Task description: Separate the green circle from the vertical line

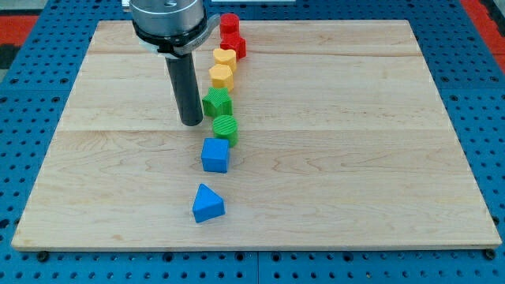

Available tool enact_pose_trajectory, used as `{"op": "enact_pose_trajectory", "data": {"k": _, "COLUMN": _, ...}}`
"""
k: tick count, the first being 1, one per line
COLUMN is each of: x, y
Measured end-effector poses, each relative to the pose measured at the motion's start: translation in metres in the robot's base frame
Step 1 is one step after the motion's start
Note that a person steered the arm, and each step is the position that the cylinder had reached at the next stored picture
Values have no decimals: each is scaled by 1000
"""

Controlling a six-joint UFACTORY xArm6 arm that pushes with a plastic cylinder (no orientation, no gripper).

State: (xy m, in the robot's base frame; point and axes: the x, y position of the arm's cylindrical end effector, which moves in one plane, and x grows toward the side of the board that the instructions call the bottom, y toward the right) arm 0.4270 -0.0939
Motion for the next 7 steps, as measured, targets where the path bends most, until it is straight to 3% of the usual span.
{"op": "enact_pose_trajectory", "data": {"k": 5, "x": 57, "y": 102}}
{"op": "enact_pose_trajectory", "data": {"k": 7, "x": 3, "y": 192}}
